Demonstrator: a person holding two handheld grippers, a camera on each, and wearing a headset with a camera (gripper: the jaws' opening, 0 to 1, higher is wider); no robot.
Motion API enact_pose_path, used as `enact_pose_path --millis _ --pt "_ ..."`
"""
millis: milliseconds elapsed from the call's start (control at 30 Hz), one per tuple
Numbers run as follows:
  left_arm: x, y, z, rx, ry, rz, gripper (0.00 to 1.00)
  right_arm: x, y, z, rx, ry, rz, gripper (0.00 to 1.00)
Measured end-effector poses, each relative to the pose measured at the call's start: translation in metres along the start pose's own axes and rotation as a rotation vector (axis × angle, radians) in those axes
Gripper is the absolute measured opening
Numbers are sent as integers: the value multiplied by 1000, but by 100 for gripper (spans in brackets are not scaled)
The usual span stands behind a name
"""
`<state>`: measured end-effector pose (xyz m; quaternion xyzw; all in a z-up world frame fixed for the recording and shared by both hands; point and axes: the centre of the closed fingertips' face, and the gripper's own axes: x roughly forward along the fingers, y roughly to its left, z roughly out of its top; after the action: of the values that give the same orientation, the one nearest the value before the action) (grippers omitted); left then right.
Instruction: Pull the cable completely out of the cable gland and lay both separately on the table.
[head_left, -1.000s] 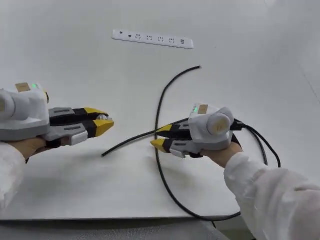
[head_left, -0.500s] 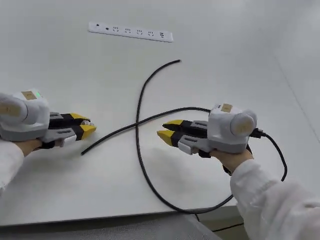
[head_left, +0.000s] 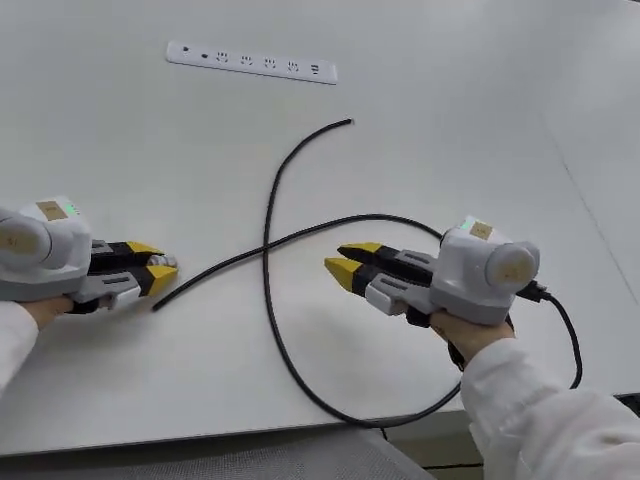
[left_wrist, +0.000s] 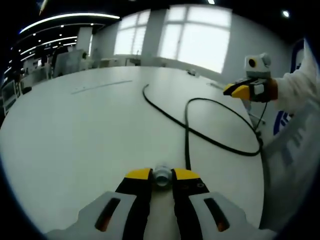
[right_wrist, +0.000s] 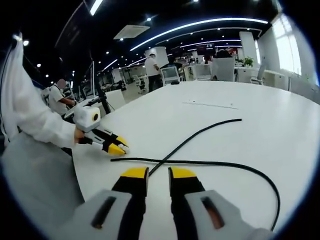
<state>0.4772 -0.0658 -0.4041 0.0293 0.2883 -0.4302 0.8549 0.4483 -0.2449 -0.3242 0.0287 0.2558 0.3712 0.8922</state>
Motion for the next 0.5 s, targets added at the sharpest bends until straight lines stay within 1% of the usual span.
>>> enact_pose_path --millis 33,67,100,133,167,233,300,333,367,400,433,467,500 --pt "0 -1 0 -12 -4 -4 17 -1 0 2 28 -14 -4 17" --pt "-1 -2 -1 -16 -11 -6 17 -3 1 8 72 -50 -4 20" --pt "-1 -2 -1 -20 -11 -6 17 -6 3 11 89 -68 2 23" --pt "-2 -3 -1 -35 -7 -4 17 -9 3 13 90 -74 -3 26" --pt "-3 -3 -2 -36 -4 -5 18 -12 3 13 84 -70 -9 29" --pt "-8 -5 2 -25 -13 -2 18 -19 3 15 87 -71 -21 30" --pt "-15 -5 10 -47 -32 12 19 -26 2 16 107 -74 -29 33" --pt "-20 -4 14 -72 -45 28 20 -30 0 14 133 -60 -40 36" --pt "-27 -2 20 -92 -67 40 21 -33 -2 12 170 -47 -51 39" --pt "-32 -1 24 -105 -84 45 23 -36 -3 14 193 -62 -55 43" --pt "-37 0 28 -121 -94 47 25 -40 -5 16 203 -72 -66 50" --pt "-46 1 31 -143 -97 46 28 -46 -8 17 196 -74 -79 55" --pt "-55 1 36 -141 -100 48 31 -50 -8 18 187 -74 -88 60"
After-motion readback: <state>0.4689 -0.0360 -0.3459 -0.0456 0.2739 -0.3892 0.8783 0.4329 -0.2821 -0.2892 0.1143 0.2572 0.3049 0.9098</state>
